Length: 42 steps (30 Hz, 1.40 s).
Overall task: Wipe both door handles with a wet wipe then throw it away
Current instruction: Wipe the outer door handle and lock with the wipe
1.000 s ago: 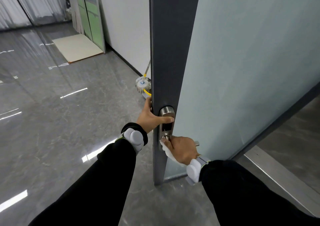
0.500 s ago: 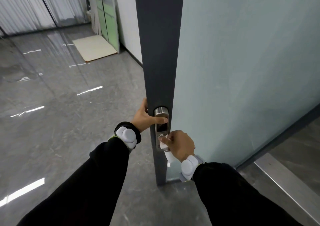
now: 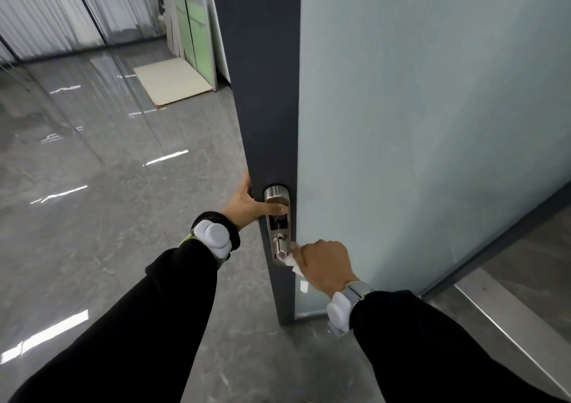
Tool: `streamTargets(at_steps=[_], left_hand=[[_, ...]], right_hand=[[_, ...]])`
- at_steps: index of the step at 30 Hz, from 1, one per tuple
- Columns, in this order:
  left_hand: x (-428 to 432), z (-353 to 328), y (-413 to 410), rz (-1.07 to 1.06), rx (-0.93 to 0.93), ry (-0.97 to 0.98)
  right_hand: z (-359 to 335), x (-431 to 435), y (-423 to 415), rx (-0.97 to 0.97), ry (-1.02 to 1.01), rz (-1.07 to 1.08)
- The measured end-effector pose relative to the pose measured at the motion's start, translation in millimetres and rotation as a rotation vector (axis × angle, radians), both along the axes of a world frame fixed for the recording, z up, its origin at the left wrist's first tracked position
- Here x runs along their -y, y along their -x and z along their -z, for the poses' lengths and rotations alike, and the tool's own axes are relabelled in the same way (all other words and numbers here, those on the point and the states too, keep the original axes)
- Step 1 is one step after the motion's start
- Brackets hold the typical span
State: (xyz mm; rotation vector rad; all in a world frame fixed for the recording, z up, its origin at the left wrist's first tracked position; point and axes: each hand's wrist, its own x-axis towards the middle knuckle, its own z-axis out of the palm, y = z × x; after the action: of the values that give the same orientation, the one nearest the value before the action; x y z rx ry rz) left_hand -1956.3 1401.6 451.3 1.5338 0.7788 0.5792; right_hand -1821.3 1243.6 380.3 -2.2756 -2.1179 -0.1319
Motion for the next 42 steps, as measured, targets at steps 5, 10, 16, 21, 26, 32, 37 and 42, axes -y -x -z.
streamTargets(at_steps=[5, 10, 16, 21, 26, 32, 37, 42], left_hand=[[1.8, 0.9, -0.3, 0.0, 0.001, 0.026], [0.4, 2.1, 0.4, 0.014, 0.019, 0.033], [3.2, 1.1, -0.3, 0.008, 0.017, 0.03], [3.6, 0.0, 0.1, 0.011, 0.019, 0.035], [5.5, -2.8, -1.0, -0.001, -0.003, 0.033], [10.2, -4.4, -0.3, -0.021, -0.015, 0.029], [13.4, -5.8, -0.2, -0.029, 0.009, 0.043], [13.3, -5.7, 0.3, -0.032, 0.016, 0.054]], right_hand=[[0.6, 2.0, -20.7, -0.128, 0.09, 0.124], [-0.7, -4.8, -24.6, -0.379, 0.174, 0.258], [-15.6, -20.6, -30.6, -0.533, 0.518, 0.386], [-12.7, -33.2, -38.5, -0.313, 0.702, 0.146], [-2.9, -28.2, -35.4, -0.493, 0.554, 0.31], [-4.3, 9.1, -20.8, -0.164, 0.087, 0.06], [9.4, 13.5, -9.1, -0.069, -0.07, -0.048], [1.9, 0.5, 15.4, -0.069, -0.026, -0.09]])
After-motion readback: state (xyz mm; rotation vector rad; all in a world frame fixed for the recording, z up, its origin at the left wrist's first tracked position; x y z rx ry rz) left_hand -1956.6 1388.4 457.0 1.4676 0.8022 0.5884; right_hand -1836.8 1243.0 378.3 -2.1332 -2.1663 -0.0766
